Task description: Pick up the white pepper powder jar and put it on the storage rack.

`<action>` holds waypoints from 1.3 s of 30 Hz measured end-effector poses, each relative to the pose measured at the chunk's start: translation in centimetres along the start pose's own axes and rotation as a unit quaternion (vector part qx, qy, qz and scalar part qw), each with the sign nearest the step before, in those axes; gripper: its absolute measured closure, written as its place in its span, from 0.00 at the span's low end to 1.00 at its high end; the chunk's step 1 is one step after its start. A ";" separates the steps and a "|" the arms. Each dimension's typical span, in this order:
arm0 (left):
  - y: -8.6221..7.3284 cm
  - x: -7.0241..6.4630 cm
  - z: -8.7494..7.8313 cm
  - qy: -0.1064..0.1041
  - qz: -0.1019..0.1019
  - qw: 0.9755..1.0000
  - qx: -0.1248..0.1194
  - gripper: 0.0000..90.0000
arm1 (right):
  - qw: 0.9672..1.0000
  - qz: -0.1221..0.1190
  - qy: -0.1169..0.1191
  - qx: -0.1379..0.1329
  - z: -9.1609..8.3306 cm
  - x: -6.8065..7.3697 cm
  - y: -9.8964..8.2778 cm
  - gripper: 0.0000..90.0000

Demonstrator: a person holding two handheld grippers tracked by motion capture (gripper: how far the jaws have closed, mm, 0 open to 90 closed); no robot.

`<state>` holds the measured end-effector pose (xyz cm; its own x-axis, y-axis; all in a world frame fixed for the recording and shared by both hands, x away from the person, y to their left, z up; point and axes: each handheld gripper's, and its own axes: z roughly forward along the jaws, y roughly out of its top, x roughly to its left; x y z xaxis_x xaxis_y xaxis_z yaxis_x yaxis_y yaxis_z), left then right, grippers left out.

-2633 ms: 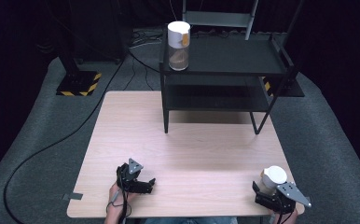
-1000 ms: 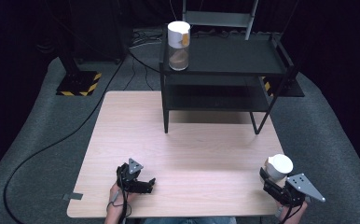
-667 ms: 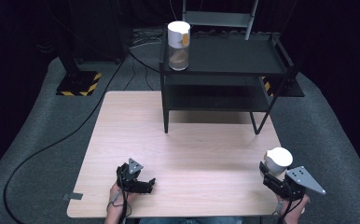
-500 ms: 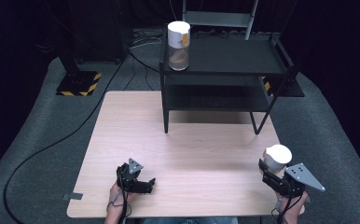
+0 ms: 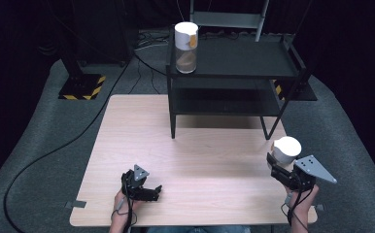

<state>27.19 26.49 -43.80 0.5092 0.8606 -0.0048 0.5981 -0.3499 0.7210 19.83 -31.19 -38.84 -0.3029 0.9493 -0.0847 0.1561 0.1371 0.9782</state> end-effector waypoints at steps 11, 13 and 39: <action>0.0 0.0 0.0 0.000 0.000 1.000 0.000 0.00 | 1.000 -0.007 0.004 -0.010 1.1 -0.1 1.5 0.33; 0.0 0.0 0.0 0.000 0.000 1.000 0.000 0.00 | 1.000 -0.006 0.005 -0.010 1.3 -0.1 1.7 0.33; 0.0 0.0 0.0 0.000 0.000 1.000 0.000 0.00 | 1.000 -0.010 0.007 -0.018 3.9 -1.0 4.5 0.33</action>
<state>27.20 26.50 -43.80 0.5098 0.8603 -0.0043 0.5979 -0.3507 0.7208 24.55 -30.40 -35.10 -0.3193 0.9421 -0.1026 0.1152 0.1460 0.9826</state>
